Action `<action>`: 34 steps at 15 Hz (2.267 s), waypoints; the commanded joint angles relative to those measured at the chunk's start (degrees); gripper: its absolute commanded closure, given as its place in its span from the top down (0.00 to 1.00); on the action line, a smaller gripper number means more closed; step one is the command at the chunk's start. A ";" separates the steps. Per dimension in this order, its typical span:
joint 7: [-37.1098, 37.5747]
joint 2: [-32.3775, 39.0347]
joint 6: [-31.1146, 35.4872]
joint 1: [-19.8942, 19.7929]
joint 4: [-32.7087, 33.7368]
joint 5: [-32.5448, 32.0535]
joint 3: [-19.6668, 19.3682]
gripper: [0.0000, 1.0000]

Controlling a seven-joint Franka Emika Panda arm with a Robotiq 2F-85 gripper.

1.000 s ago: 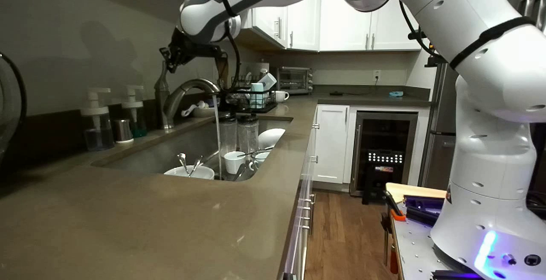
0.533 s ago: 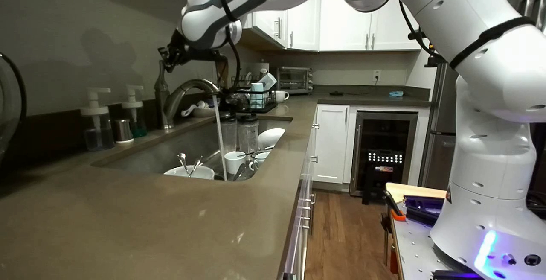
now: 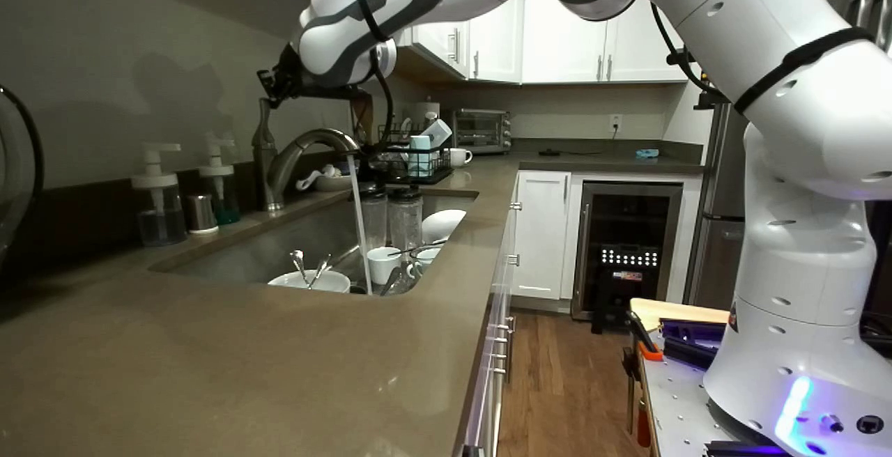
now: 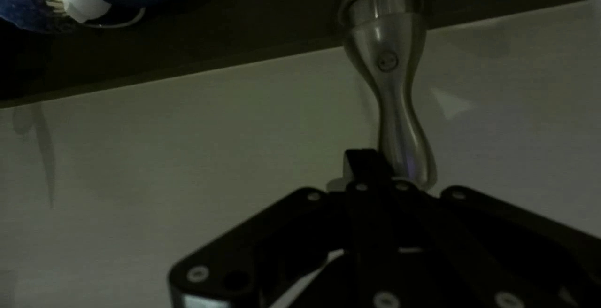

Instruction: Open the tap

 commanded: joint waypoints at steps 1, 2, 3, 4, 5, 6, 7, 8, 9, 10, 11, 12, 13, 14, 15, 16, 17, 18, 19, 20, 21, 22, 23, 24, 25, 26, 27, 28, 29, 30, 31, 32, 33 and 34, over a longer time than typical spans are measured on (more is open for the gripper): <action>2.53 0.17 2.61 2.27 -0.04 -1.14 -2.84 0.03; 2.63 0.00 3.25 2.55 -0.45 -1.05 -3.27 0.03; 2.79 -0.25 4.31 2.97 -1.06 -0.97 -3.86 0.03; 3.13 -0.36 5.37 3.49 -1.49 -1.06 -4.71 0.03; 3.45 -0.66 6.40 3.94 -2.21 -0.95 -5.43 0.03; 3.75 -1.09 7.41 4.37 -3.16 -0.85 -6.05 0.03; 3.90 -1.40 8.47 4.76 -4.02 -0.74 -6.57 0.03; 3.86 -1.92 9.38 5.02 -5.16 -0.57 -6.83 0.03; 4.19 -2.33 10.65 5.44 -6.40 -0.54 -7.46 0.03; 4.35 -2.68 11.75 5.86 -7.51 -0.53 -8.12 0.03; 4.35 -3.36 12.74 6.18 -8.99 -0.45 -8.56 0.03; 4.17 -4.01 13.59 6.41 -10.36 -0.38 -8.83 0.03; 3.89 -4.92 14.12 6.56 -11.98 -0.40 -8.93 0.03; 3.99 -6.16 14.32 7.18 -13.91 -0.49 -9.71 0.03; 3.53 -7.29 14.67 7.18 -15.69 -0.58 -9.49 0.03; 3.53 -8.60 14.98 7.88 -17.60 -0.79 -10.37 0.03; 3.54 -9.80 15.28 8.48 -19.30 -0.91 -11.05 0.03; 3.49 -10.99 15.73 9.00 -20.98 -0.92 -11.59 0.03; 3.55 -12.11 16.24 9.79 -22.60 -0.98 -12.54 0.03; 3.64 -13.27 16.71 10.61 -24.24 -0.98 -13.47 0.03; 3.52 -14.55 16.93 11.40 -25.87 -1.07 -14.37 0.03; 3.46 -15.72 17.05 12.33 -27.46 -1.16 -15.39 0.03; 3.57 -16.74 17.00 13.63 -28.78 -1.30 -16.98 0.03; 3.36 -18.07 16.77 14.52 -30.33 -1.44 -17.87 0.03; 3.28 -19.16 16.51 15.70 -31.60 -1.66 -19.21 0.03; 3.35 -20.07 16.14 17.15 -32.69 -1.98 -20.96 0.03; 3.17 -21.21 15.76 18.21 -33.86 -2.25 -22.00 0.03; 3.15 -22.19 15.50 19.47 -34.93 -2.56 -23.32 0.03; 3.12 -23.08 15.25 20.84 -35.82 -3.10 -24.87 0.03; 3.18 -24.01 14.94 22.19 -36.72 -3.63 -26.35 0.03; 3.18 -24.85 14.37 23.63 -37.43 -4.14 -27.86 0.03; 3.36 -25.45 13.91 25.26 -37.93 -4.83 -29.76 0.03; 3.56 -26.13 13.40 26.86 -38.39 -5.62 -31.59 0.03; 3.66 -26.90 12.55 28.38 -38.82 -6.54 -33.25 0.03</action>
